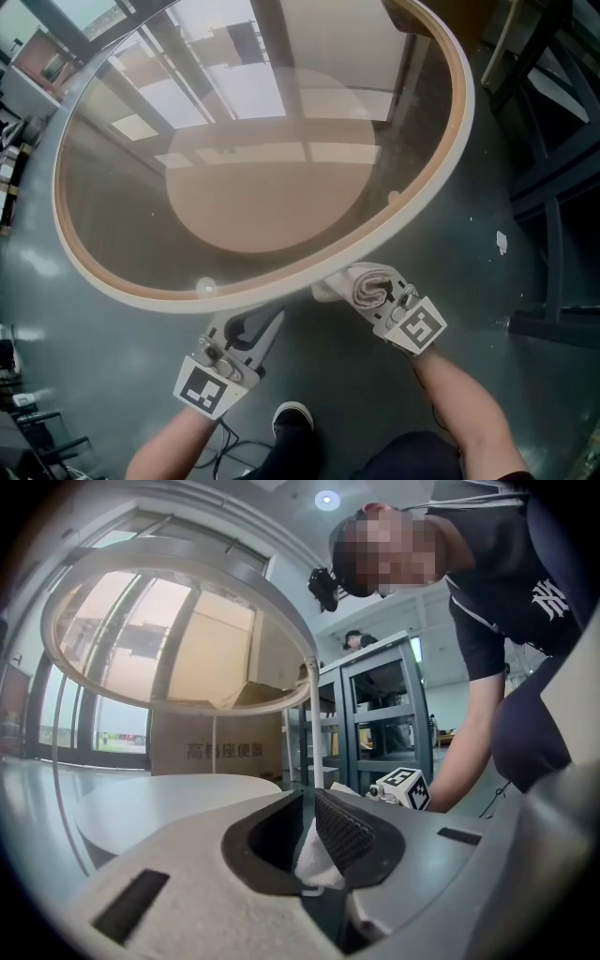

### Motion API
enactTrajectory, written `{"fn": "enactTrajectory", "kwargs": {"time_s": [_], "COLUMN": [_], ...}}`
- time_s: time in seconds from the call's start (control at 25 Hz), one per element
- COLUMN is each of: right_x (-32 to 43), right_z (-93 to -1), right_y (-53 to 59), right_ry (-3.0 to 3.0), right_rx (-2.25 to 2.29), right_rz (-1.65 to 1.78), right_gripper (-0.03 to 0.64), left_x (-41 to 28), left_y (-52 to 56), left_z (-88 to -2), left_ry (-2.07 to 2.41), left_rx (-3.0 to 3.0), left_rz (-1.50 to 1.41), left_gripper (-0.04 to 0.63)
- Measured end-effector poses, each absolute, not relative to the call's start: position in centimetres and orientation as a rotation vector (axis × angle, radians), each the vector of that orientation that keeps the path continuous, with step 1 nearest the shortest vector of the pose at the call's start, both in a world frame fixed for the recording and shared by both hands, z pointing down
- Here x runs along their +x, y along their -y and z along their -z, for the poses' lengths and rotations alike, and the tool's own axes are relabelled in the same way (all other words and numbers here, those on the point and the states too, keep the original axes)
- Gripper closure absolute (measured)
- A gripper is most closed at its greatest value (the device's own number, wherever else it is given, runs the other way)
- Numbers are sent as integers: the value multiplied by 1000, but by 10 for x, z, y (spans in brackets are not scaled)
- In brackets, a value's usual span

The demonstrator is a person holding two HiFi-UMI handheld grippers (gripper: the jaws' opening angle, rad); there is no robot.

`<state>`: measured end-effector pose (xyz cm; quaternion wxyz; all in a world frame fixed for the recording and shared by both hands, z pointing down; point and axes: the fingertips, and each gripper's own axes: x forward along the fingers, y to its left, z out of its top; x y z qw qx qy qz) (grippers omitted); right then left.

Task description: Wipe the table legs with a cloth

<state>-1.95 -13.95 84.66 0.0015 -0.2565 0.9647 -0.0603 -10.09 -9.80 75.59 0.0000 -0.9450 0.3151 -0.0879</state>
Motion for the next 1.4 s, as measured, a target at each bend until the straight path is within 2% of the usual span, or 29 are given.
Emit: {"fn": "enactTrajectory", "kwargs": {"time_s": [0.4,0.52,0.64,0.76,0.88,1.16,1.4], "right_x": [-2,25,51,50,34,11,6], "right_z": [-915,-875,-795,-711,-667,-645,-678], "right_y": [130,128,155,183,183,148,142], "right_ry": [-3261,-3210,-3109,-3026,-2956,-2898,-2987], "right_rx": [-890,-933,-960,-895,-770,-492,-370], "right_rz": [500,444,244,7,-71,-110,-67], "right_gripper": [519,525,526,528,528,529,531], "left_x": [-99,-93,-90,-83,-73,-81,-81], "left_y": [56,50,55,61,57,47,60], "left_z": [-745,-737,-724,-705,-694,-708,-725], "left_ry": [-1013,-1004,-1024,-1034,-993,-978,-985], "left_rx": [-2940,-2923,-2911,-2897,-2897,-2928,-2954], "left_rz": [338,336,291,202,173,236,247], "left_gripper": [565,565,566,565,565,565,565]}}
